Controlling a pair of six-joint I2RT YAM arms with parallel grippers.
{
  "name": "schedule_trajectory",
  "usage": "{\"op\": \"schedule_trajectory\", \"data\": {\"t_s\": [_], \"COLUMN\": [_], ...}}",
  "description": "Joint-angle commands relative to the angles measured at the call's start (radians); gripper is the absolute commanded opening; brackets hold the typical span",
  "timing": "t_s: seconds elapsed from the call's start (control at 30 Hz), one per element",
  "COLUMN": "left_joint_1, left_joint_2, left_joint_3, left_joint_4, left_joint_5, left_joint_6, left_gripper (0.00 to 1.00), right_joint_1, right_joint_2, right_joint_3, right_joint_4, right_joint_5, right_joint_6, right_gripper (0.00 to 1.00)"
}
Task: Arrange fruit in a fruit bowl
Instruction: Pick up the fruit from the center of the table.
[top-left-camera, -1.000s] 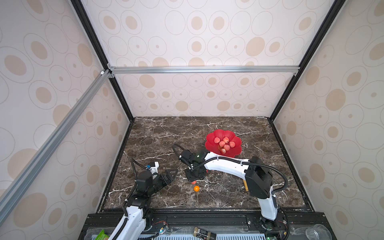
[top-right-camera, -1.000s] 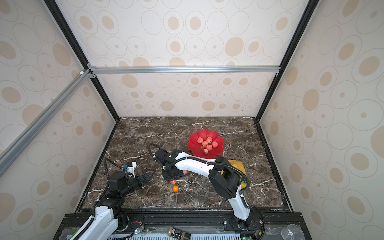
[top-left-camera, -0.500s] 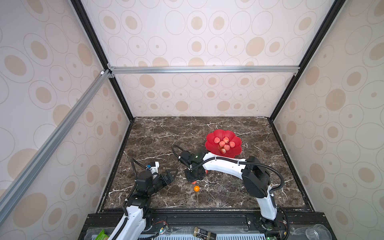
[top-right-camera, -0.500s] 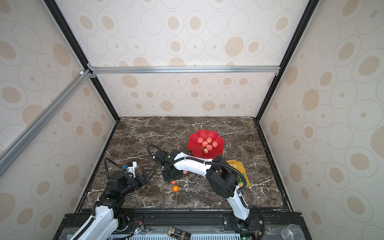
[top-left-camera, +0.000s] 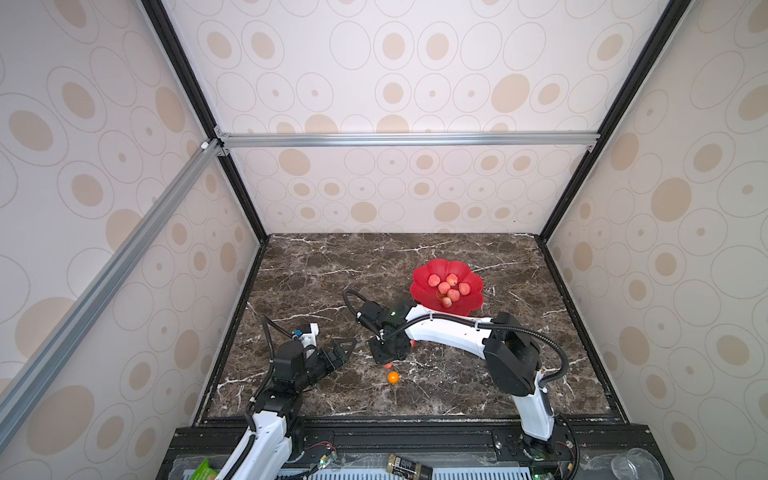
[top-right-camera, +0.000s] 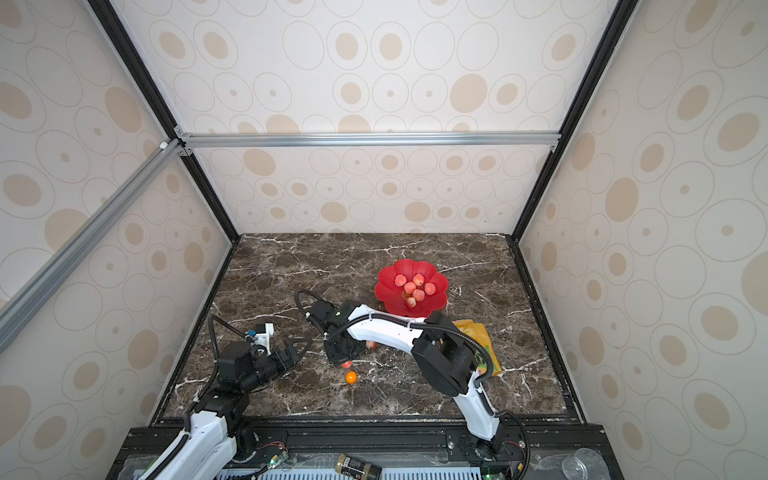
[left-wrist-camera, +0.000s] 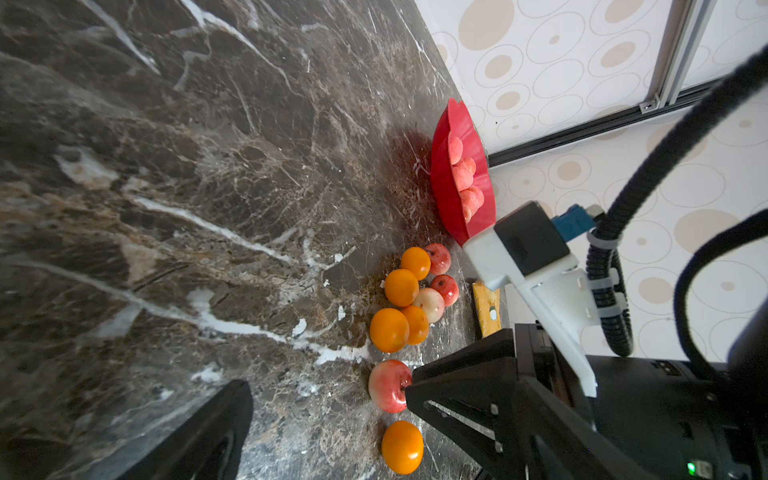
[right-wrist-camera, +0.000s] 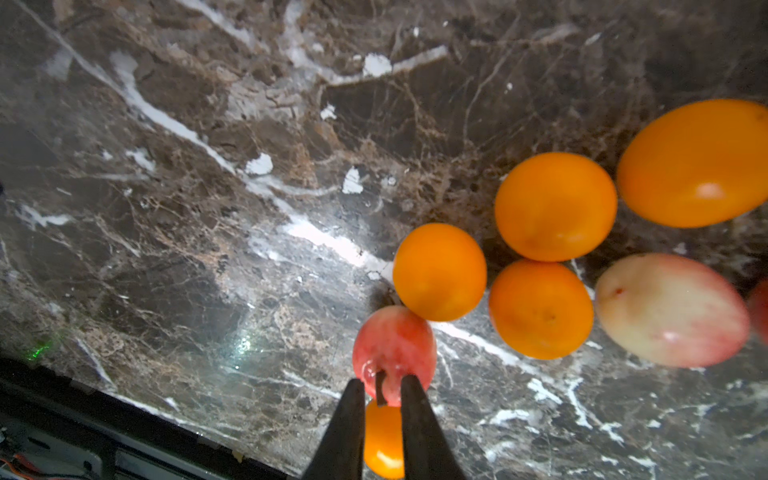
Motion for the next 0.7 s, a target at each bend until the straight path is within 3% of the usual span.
{"op": "schedule_trajectory", "data": {"t_s": [0.0, 0.67], "left_joint_1": [0.008, 0.009], "left_joint_2": [0.001, 0.008], "left_joint_3": [0.017, 0.019], "left_joint_4": [0.032, 0.033], "left_joint_5": [0.014, 0.019], "left_joint_6": [0.012, 0.020], "left_gripper": [0.99, 0.99], "right_joint_1": [0.008, 0.007], "right_joint_2": [0.021, 0.023], "right_joint_3": [0.025, 0.027], "right_joint_4": [-0.023, -0.026], "right_joint_5": [0.011, 0.007], "right_joint_6": [0.005, 0.006], "right_gripper": [0.18, 0.04]}}
